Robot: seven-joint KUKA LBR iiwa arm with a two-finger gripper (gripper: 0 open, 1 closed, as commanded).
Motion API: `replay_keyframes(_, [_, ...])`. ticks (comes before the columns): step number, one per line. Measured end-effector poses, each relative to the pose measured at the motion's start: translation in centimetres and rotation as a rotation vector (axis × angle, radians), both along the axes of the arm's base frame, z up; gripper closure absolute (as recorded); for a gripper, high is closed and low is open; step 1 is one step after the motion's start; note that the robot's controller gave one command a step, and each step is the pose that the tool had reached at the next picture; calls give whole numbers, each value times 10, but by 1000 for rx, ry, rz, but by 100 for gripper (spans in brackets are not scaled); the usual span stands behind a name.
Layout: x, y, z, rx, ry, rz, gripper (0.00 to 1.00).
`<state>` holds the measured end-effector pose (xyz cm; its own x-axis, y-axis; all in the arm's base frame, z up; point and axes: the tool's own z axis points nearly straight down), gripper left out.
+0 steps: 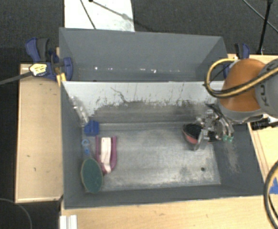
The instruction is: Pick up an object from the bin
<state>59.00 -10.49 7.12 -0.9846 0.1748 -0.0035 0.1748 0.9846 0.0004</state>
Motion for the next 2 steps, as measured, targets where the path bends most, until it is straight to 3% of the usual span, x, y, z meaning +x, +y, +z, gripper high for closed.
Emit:
replay_keyframes(1, [-26,17,117,0,-6,-9,100])
replay_keyframes(2, [-23,10,199,-2,-8,52,100])
